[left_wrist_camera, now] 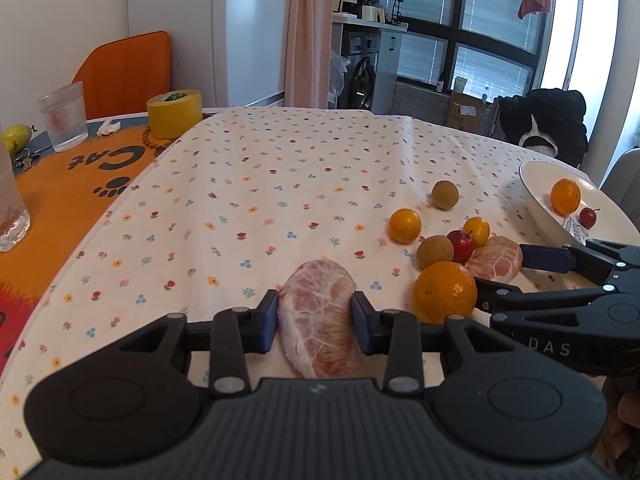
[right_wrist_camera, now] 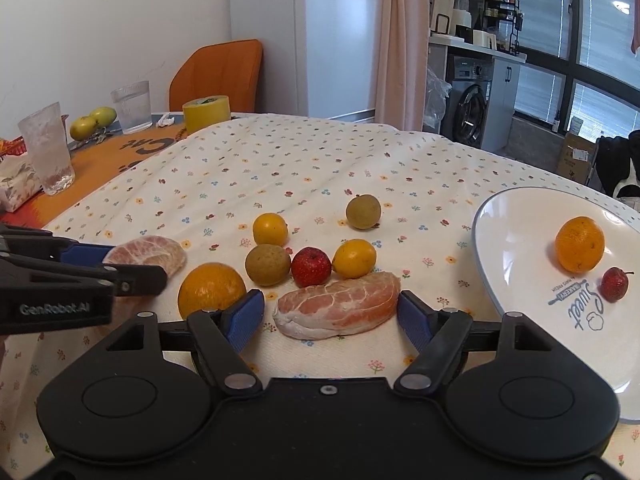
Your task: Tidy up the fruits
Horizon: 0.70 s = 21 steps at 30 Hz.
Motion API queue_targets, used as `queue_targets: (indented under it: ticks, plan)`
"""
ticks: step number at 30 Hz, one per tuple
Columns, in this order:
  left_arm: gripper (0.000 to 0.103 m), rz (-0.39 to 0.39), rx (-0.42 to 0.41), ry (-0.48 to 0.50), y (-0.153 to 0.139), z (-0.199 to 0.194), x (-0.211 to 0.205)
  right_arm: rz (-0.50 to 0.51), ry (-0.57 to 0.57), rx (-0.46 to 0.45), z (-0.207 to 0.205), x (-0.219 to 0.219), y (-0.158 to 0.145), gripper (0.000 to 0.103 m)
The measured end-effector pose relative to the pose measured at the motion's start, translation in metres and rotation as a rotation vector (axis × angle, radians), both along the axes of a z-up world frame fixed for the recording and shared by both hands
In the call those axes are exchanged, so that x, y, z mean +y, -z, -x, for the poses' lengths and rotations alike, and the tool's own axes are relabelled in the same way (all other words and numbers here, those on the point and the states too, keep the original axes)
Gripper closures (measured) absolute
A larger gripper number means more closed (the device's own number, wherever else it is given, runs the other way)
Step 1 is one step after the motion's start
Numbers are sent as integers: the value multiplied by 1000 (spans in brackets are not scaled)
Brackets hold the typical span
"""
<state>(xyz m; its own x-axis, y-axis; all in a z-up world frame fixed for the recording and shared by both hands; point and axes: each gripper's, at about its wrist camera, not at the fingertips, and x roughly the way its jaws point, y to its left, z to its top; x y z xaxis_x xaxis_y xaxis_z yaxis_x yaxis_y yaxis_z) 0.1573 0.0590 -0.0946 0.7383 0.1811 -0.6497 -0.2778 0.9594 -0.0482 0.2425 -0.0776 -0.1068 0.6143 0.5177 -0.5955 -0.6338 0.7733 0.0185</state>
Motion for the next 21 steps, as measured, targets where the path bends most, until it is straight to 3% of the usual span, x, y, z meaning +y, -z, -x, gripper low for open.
queue_targets:
  ticks: [2,10,18,19,20,21]
  plan:
    - [66,3,-2,-10,-1,2,2,1,9,1,-1,-2,0,39]
    - [67,15,-22,-16,-7,9,3,-35,-13,28,2,-11,-3,43]
    - [67,9,-54,-3,-20,15,-4,-56,-15,31,8,-20,-10,54]
    - [69,7,-58,-1,-21,15,-5,-56,-13,34,8,-20,-10,54]
    - [83,3,-61,-2,-23,15,-7,-55,-13,37,8,-21,-10,55]
    - [85,22,-58,3,-24,14,-6,-54,-12,43,9,-22,-10,55]
